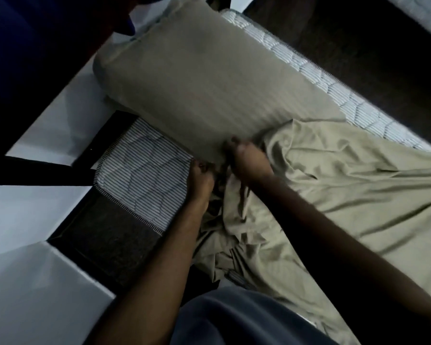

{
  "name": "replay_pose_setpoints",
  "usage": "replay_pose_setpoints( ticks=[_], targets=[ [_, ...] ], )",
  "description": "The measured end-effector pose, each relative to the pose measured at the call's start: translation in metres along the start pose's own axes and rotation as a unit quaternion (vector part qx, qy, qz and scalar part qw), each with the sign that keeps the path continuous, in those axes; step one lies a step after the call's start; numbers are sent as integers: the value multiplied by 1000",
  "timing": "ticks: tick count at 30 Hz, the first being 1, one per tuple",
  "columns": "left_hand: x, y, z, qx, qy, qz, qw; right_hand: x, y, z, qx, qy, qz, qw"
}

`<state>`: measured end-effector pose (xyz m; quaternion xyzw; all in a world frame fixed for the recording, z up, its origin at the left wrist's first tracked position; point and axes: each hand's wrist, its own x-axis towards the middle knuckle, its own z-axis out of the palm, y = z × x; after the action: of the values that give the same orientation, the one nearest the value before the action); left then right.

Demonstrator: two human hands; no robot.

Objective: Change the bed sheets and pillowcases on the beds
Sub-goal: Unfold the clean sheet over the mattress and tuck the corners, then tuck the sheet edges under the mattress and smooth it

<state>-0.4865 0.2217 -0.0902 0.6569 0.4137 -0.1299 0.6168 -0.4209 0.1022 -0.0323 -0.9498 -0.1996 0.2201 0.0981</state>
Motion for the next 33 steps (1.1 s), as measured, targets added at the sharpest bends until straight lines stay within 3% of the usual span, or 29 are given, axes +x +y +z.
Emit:
replay_pose_setpoints(
  ticks=[1, 3, 8, 11, 14, 16, 18, 21, 23, 24, 25, 27, 30, 33],
  targets=[
    [0, 1, 5, -21, -5, -15, 1000, 7, 12, 7, -60, 79, 37, 994],
    [-5, 12, 10, -60, -11, -46, 997, 6, 21, 0, -105, 114, 130, 979],
    [-2, 21, 28, -96, -30, -39, 994, -26, 44, 27, -38, -20, 301, 953],
    [-8, 27, 46, -91, -52, -40, 994, -69, 72, 62, -49, -136, 284, 948],
    [-16, 31, 63, -70, -91, -29, 993, -108, 100, 103, 53, -194, 303, 932],
    [-25, 35, 78, -48, -124, -1, 991, -116, 115, 118, 146, -153, 330, 920],
    [-27, 37, 84, 6, -103, 99, 990, -112, 125, 118, 228, -39, 363, 903],
    [-17, 40, 89, 124, -40, 268, 955, -99, 140, 103, 411, 137, 432, 791],
    [-8, 45, 92, 170, -35, 305, 936, -85, 143, 94, 570, 163, 415, 691],
    [-5, 46, 96, 200, -32, 314, 928, -80, 144, 93, 613, 155, 401, 663],
    [-2, 48, 99, 230, -25, 315, 920, -75, 145, 89, 614, 144, 381, 676],
    [8, 49, 104, 272, -5, 325, 906, -64, 149, 86, 541, 159, 342, 752],
    [40, 49, 104, 309, 60, 323, 892, -46, 161, 97, 464, 171, 278, 824],
    [71, 46, 103, 379, 118, 247, 884, -29, 167, 116, 450, 113, 253, 849]
  ],
)
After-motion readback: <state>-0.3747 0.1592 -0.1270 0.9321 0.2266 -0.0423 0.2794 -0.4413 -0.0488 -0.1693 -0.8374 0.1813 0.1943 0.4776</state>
